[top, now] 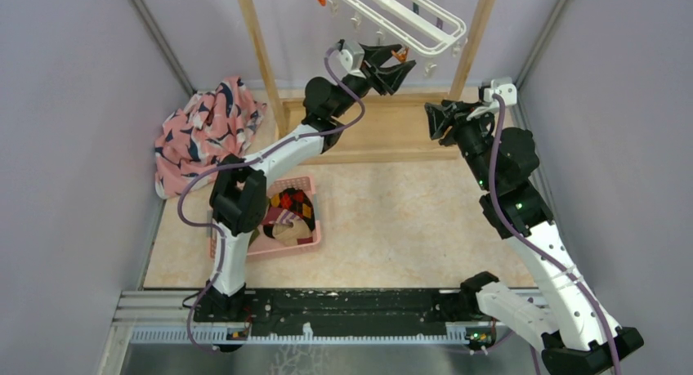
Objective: Clip the socks to the hanger
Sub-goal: Open the clamp at the hanger.
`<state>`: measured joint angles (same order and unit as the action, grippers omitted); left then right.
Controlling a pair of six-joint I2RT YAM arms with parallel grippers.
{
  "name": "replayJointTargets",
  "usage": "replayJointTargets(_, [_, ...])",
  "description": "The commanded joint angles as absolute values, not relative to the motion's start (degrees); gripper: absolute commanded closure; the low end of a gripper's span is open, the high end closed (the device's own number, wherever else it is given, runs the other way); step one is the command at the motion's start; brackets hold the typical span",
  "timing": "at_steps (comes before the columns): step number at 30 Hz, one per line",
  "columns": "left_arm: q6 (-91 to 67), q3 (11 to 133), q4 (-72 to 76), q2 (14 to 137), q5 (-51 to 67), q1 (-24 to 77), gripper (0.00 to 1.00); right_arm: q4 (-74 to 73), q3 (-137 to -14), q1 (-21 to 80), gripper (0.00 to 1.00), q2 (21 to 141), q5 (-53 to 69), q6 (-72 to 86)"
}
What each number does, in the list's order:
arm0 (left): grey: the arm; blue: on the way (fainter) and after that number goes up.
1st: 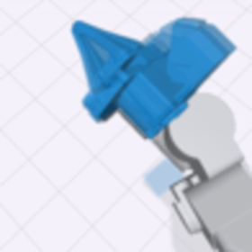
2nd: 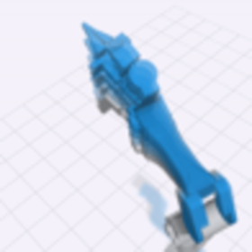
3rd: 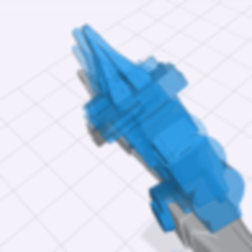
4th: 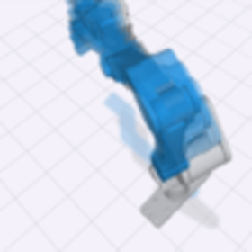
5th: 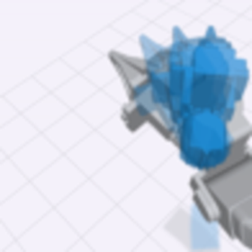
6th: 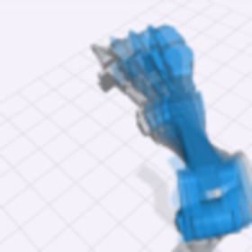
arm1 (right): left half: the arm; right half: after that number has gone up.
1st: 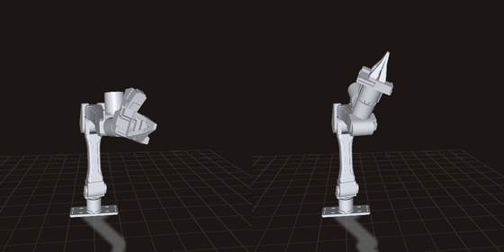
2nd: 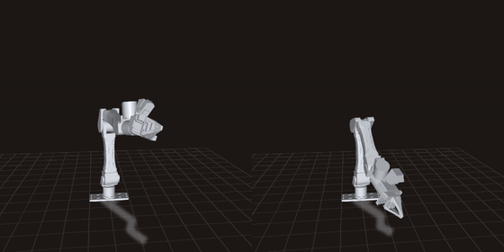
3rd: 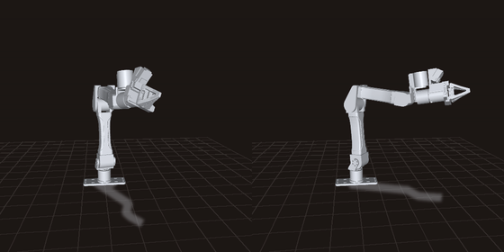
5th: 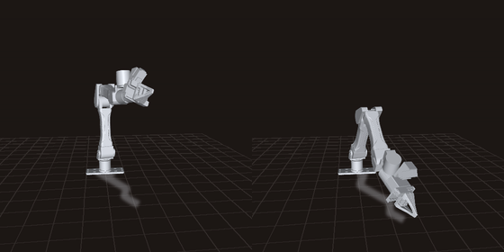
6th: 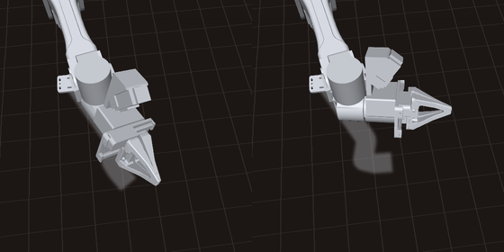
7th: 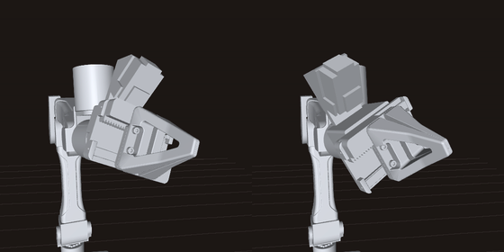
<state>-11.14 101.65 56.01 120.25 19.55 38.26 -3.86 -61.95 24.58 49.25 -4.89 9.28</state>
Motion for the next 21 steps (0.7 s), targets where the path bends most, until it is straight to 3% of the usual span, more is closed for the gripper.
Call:
replayJointTargets(1, [-11.9,103.4,56.9,120.9,19.8,38.6,0.36,-0.9,-64.8,24.5,0.57,48.7,-5.0,8.4])
replayJointTargets(7, [-11.2,104.0,56.0,120.8,20.1,38.7,0.38,-0.5,-64.4,24.5,0.57,48.3,-5.3,8.5])
replayJointTargets(12, [-11.1,103.8,55.5,120.2,20.8,38.7,0.51,-0.4,-64.3,24.5,0.57,48.0,-5.1,8.7])
replayJointTargets(18, [-12.2,102.2,55.7,118.1,22.7,38.7,0.96,-0.7,-64.3,24.5,0.57,47.1,-5.5,8.7])
replayJointTargets(21, [-13.5,100.5,55.0,115.8,23.6,38.8,1.00,-0.8,-65.1,24.5,0.57,47.4,-4.1,9.2])
